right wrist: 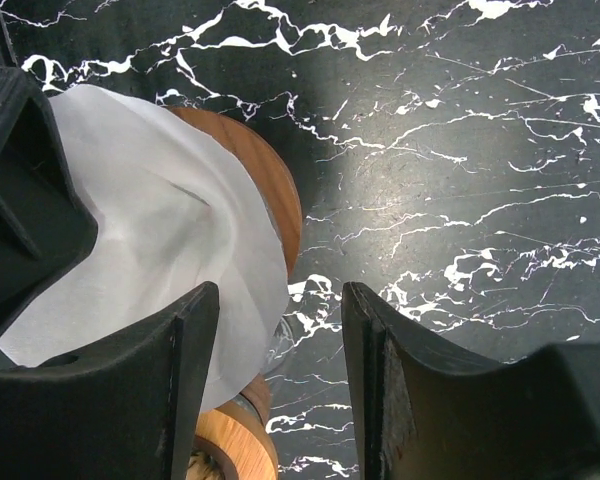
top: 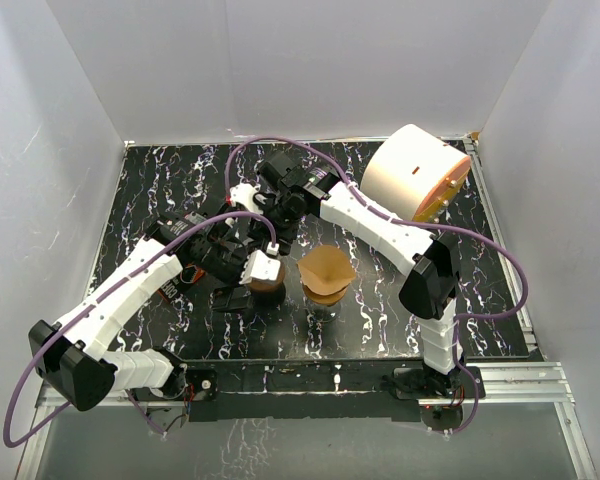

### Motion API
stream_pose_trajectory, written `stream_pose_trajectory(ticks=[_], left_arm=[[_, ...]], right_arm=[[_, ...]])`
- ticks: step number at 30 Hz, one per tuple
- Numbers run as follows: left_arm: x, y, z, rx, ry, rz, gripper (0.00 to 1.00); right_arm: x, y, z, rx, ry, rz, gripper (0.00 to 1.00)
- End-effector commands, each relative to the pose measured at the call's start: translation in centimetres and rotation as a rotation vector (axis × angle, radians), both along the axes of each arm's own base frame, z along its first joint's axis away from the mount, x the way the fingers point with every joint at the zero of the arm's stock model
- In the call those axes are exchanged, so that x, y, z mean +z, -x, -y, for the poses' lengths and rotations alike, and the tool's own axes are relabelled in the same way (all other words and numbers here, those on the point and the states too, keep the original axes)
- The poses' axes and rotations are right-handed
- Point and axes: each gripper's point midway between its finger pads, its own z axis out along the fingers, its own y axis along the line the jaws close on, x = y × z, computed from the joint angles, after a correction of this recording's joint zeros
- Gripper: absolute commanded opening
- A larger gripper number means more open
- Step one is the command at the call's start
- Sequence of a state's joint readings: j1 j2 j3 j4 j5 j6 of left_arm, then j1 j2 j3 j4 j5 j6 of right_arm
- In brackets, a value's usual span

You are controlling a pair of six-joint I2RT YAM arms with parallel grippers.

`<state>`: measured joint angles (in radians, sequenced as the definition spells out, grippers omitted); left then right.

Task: Place the coffee filter in the dripper
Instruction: Place the coffee filter in the coffee dripper.

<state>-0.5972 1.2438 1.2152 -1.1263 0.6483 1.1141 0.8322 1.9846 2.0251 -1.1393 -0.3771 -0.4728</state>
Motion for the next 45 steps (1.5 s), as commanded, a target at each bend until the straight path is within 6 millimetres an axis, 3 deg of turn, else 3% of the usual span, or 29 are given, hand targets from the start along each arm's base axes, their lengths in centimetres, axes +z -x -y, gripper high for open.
stream_pose_trajectory(ticks=[1,10,25,35,40,45], left_arm=[[1.0,0.2,0.2,0.012,0.030,-0.007,0.98],[2.7,-0.5,0.4,0.018,0.047,0.037,0.99],[3.4,-0.9,0.5,0.027,0.051,0.066,0.99],[5.1,-2.0,0.7,0.062,0.064,0.114,0.99],[6.2,-2.3,1.0,0.082,0.084,0.121,0.99],[7.7,-2.8,1.3,0.115,0.109,0.134,0.99]], right_arm=[[2.5,0.3,-0.3,0.040,-0.067,0.042,0.51],[4.2,1.0,-0.7,0.074,-0.106,0.036,0.54],[5.4,1.2,-1.1,0.088,-0.135,0.033,0.57],[7.5,1.3,-1.3,0.092,-0.182,0.053,0.59],[8.8,0.6,-0.9,0.060,-0.208,0.076,0.59],[11.3,-1.4,0.2,-0.014,-0.267,0.111,0.60]])
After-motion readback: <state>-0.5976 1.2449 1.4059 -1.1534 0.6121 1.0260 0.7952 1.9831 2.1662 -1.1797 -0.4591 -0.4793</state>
